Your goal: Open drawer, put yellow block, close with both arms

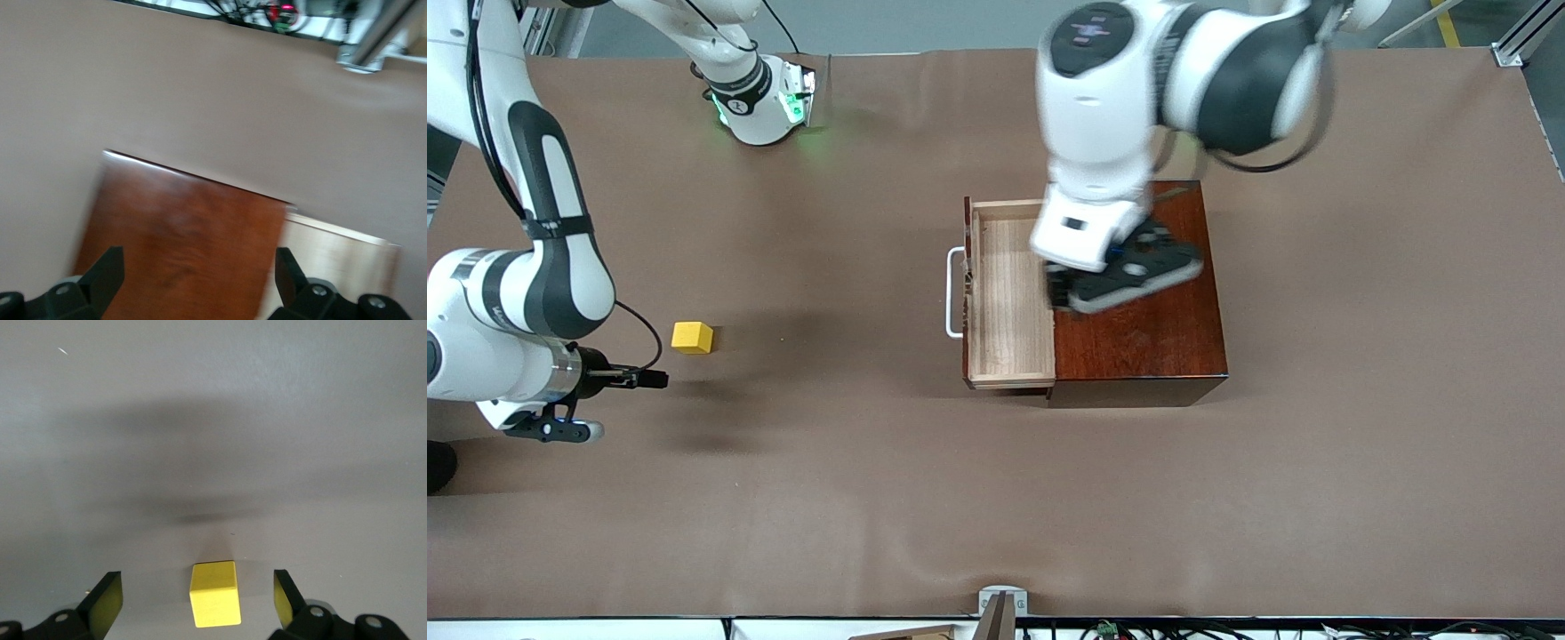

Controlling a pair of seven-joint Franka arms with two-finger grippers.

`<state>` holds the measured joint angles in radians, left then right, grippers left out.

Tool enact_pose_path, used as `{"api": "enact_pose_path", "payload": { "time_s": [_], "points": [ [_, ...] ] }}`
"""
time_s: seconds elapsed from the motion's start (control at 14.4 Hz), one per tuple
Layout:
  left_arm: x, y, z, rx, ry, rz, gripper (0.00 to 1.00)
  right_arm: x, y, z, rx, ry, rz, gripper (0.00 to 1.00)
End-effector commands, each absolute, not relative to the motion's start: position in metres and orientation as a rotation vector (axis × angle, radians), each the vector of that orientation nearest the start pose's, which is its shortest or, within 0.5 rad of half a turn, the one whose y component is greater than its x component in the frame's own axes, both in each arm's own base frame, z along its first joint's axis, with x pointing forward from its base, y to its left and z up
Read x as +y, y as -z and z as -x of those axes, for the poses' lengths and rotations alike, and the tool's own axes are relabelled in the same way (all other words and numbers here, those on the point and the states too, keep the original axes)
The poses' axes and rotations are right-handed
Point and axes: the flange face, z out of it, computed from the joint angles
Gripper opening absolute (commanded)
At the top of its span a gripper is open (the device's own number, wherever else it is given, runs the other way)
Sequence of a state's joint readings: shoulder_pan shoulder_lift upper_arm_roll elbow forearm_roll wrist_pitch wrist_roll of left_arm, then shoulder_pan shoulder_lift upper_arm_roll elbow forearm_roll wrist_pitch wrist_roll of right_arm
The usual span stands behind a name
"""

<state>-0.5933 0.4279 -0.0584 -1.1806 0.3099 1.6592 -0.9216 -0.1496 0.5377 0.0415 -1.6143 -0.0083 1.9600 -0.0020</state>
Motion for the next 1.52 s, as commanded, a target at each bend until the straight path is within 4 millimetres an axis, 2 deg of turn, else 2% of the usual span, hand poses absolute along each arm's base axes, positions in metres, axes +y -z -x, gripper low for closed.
{"api": "enact_pose_path", "payload": {
  "time_s": [0.0,0.14,0.21,0.42,0.62,0.69,0.83,0.97,1.25,1.45],
  "points": [
    [-0.319,-0.574,-0.586,-0.319,0.279,2.924,1.00,-0.078,-0.277,-0.656,0.152,-0.324,3.089,1.00],
    [-0.284,-0.582,-0.598,-0.336,0.256,2.912,1.00,-0.072,-0.257,-0.645,0.139,-0.349,3.089,1.00],
    [-0.273,-0.583,-0.599,-0.315,0.232,2.907,1.00,-0.073,-0.251,-0.640,0.134,-0.351,3.089,1.00],
    [-0.234,-0.591,-0.607,-0.243,0.171,2.906,1.00,-0.074,-0.240,-0.626,0.133,-0.404,3.085,1.00],
    [-0.189,-0.603,-0.610,-0.286,0.080,2.977,1.00,-0.083,-0.227,-0.611,0.152,-0.431,3.076,1.00],
    [-0.172,-0.609,-0.609,-0.300,0.057,2.990,1.00,-0.083,-0.223,-0.606,0.151,-0.438,3.074,1.00],
    [-0.152,-0.615,-0.603,-0.242,0.044,2.994,1.00,-0.085,-0.223,-0.604,0.140,-0.438,3.074,1.00],
    [-0.123,-0.620,-0.600,-0.210,0.025,3.020,1.00,-0.090,-0.215,-0.593,0.143,-0.460,3.066,1.00],
    [-0.057,-0.631,-0.591,-0.220,-0.008,3.095,1.00,-0.083,-0.208,-0.581,0.134,-0.448,3.068,1.00],
    [-0.024,-0.639,-0.580,-0.169,-0.007,3.109,1.00,-0.078,-0.211,-0.579,0.130,-0.441,3.068,1.00]
  ]
}}
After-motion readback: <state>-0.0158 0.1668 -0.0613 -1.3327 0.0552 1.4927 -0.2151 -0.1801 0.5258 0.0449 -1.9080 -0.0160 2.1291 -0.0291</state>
